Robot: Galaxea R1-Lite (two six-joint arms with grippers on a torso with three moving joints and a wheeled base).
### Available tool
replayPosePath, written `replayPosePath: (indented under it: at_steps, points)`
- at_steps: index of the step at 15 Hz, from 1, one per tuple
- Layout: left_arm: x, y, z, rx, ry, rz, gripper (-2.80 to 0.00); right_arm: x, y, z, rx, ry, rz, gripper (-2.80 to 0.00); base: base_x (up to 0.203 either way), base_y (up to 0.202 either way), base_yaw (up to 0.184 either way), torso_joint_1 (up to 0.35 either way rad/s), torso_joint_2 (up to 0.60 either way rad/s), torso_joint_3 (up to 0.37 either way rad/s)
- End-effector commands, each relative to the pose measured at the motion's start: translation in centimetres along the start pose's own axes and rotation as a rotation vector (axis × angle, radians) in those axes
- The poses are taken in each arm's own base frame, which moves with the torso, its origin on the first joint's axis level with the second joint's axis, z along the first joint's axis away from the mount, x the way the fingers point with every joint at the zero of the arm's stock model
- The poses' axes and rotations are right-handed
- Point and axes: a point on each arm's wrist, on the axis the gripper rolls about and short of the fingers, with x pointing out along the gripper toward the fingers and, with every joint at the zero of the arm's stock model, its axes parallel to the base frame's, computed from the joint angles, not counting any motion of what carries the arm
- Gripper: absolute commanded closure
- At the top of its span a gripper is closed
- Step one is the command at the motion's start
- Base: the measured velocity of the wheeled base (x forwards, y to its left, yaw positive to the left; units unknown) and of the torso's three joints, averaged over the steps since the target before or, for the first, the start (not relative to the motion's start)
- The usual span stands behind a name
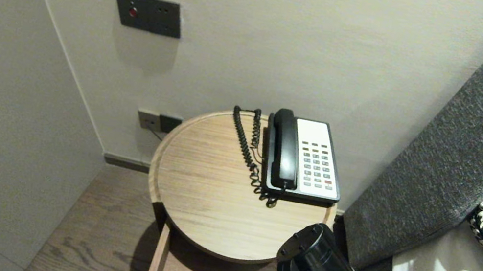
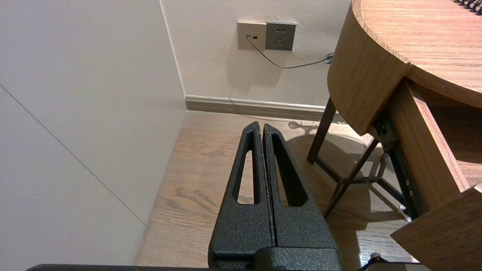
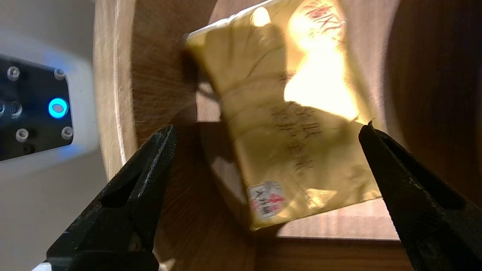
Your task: Take the tissue out of the drawer one by one and place them on the table
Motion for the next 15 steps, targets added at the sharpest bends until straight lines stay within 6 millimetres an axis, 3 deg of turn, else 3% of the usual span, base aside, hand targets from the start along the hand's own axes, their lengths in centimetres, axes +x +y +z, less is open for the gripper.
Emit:
replayPosePath:
  at_steps: [1, 15]
  points:
    - [0.0, 0.0, 0.0, 0.000, -0.001, 0.002, 0.00, 0.3, 0.1, -0.3, -0.002, 0.009, 0.008, -2.80, 0.000, 0.000, 0.000, 0.000, 0.00, 0.000]
    - [0.0, 0.0, 0.0, 0.000, -0.001, 0.001, 0.00, 1.6, -1.7, -0.2, 0.023, 0.004, -0.006, -2.80, 0.000, 0.000, 0.000, 0.000, 0.00, 0.000]
